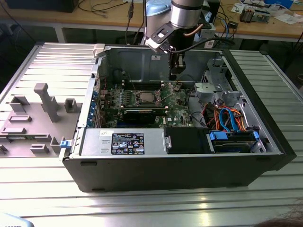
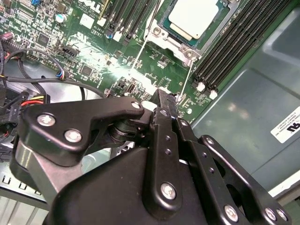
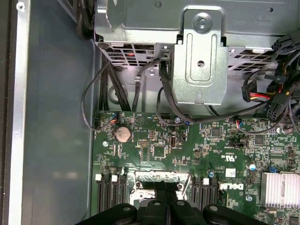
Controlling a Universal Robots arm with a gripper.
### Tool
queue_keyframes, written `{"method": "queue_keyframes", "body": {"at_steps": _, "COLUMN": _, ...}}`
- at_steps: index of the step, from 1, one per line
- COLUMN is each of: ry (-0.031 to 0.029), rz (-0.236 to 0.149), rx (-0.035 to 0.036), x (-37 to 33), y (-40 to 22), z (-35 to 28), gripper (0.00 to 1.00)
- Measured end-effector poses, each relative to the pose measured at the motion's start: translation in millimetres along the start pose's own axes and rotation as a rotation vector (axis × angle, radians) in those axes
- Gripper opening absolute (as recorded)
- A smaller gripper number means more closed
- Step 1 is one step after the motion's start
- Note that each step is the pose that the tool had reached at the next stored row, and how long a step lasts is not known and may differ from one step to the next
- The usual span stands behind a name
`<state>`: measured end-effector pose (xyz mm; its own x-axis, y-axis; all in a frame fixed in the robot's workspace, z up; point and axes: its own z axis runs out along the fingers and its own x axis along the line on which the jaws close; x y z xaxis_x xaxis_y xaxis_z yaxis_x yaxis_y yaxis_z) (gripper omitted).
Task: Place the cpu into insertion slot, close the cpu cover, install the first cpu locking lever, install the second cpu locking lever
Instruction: 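Install the second cpu locking lever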
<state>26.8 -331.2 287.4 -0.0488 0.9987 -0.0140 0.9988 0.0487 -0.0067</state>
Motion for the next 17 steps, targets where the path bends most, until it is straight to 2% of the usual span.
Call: {"method": "queue_keyframes", "body": {"at_steps": 17, "ry": 0.0, "rz": 0.0, "rx": 0.0, "x": -0.3, "y": 6.9, "z": 0.0, "gripper": 0.11}}
